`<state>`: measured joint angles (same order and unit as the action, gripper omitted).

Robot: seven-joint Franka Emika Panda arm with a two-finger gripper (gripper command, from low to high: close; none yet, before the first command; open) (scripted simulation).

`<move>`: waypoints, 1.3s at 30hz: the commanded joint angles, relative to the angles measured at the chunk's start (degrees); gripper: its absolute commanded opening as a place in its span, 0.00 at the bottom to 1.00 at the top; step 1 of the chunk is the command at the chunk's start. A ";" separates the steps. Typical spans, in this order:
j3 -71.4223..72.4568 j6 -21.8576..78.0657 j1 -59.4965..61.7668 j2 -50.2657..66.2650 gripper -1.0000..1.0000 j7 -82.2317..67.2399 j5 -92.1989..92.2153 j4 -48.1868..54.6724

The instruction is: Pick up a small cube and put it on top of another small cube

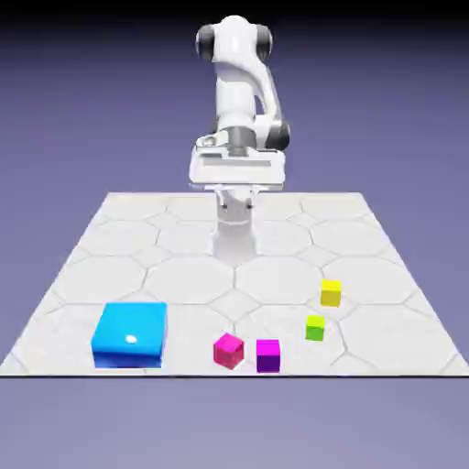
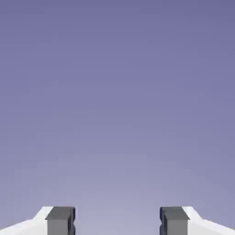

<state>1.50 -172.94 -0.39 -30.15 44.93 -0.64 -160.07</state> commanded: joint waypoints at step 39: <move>27.30 19.56 5.45 45.70 0.00 45.10 -11.70 16.98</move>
<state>28.80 -153.41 5.07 15.54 90.01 -12.33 -143.09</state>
